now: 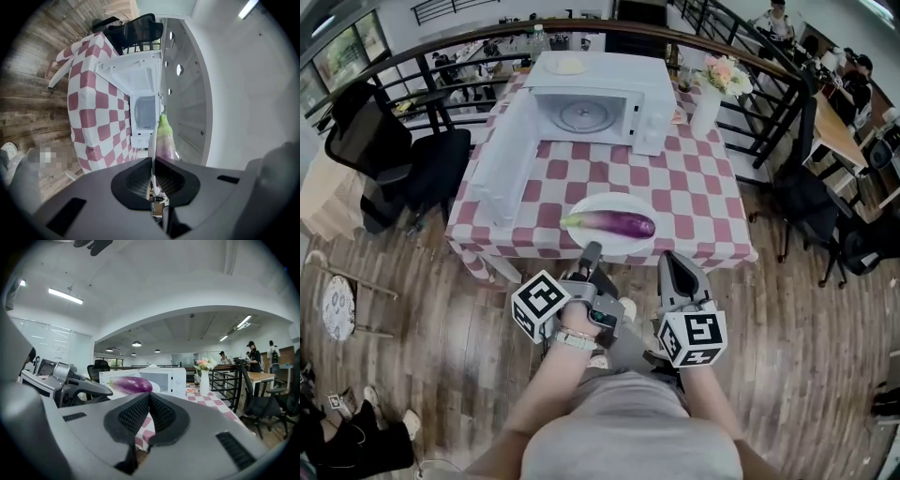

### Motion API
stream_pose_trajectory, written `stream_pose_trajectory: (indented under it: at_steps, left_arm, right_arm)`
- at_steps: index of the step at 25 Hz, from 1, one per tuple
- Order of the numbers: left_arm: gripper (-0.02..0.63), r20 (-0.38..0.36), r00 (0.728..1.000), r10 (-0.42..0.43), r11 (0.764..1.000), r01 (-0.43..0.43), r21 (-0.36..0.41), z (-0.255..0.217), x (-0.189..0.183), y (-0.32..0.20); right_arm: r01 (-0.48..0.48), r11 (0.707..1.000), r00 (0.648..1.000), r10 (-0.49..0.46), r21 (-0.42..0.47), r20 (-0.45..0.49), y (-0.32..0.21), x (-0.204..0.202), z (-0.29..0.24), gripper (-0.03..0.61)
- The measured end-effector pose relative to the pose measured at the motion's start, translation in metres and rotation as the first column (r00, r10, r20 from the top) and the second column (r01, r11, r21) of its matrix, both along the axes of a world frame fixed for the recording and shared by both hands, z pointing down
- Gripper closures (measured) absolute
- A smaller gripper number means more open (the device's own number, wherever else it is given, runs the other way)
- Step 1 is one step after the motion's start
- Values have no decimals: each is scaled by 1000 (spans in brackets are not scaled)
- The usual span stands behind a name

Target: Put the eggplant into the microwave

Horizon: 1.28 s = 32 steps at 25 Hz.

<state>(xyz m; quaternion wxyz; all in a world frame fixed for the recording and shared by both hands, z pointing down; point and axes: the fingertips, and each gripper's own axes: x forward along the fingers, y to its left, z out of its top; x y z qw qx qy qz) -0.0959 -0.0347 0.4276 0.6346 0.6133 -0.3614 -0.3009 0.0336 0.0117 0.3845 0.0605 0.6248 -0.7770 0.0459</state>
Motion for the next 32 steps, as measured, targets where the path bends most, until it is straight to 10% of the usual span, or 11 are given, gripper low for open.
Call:
stream_pose_trajectory:
  at_steps: [32]
  left_arm:
    - [592,21,992,-128,991,129,-34,8,-8,-195]
  right_arm:
    - [164,986,985,-164,12,47,-217,-15,-1,554]
